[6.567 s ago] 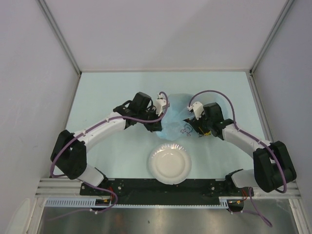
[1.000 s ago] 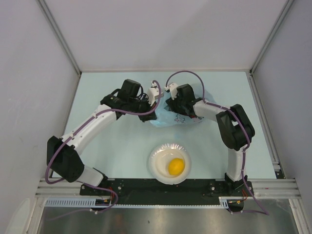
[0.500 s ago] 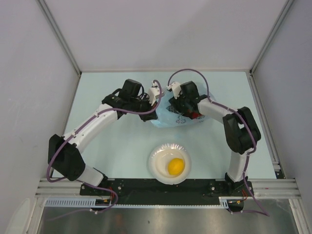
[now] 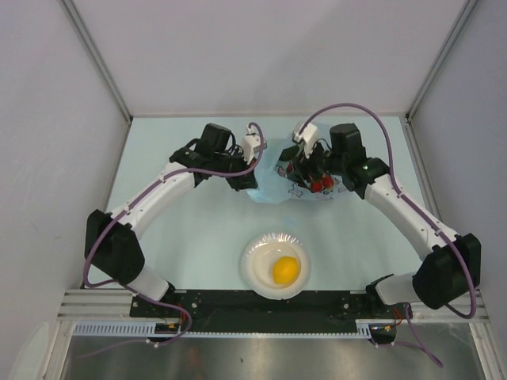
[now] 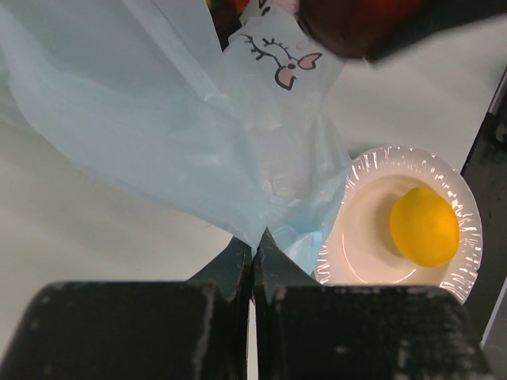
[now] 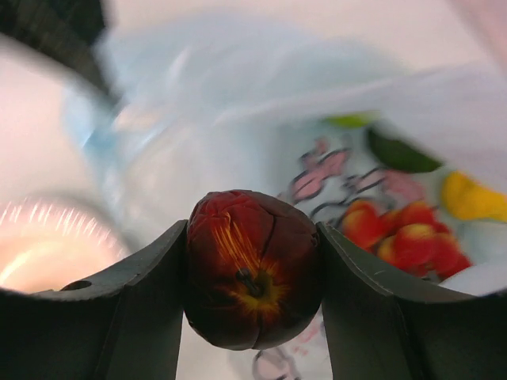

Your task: Take the fake fruits out of the plastic bag

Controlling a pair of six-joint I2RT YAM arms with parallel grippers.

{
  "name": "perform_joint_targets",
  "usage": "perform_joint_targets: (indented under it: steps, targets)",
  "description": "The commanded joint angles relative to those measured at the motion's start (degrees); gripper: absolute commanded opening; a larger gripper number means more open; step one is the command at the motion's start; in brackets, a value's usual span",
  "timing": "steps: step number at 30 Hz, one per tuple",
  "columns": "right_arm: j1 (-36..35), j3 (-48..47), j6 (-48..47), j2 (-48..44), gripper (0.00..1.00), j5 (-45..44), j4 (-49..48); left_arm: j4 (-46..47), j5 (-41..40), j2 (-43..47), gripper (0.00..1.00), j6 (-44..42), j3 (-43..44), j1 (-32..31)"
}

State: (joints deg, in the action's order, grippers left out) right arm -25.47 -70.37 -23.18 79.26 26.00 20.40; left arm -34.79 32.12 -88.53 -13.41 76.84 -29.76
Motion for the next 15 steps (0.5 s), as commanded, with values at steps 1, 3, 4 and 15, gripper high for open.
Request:
perform_joint_targets:
  steps: [1,3,4,15]
  targets:
    - [-2.7,5.5,-17.2,-2.6,0.32,10.6,15.5,1.8,1.2,-0.5,0.0,1.1,3.9,1.0]
    - [-4.4,6.5,-23.3,-2.4,0.29,12.9,22.5,1.8,1.4,-0.5,0.0,1.3,4.2,1.1]
    - [-4.9,7.7,-26.1,-2.3,0.29,13.3,24.2,1.8,1.5,-0.3,0.0,1.4,4.4,1.1]
    - [-9.9,9.5,-40.7,7.2,0.3,13.1,28.3,1.4,1.5,0.9,0.0,1.2,2.8,1.1]
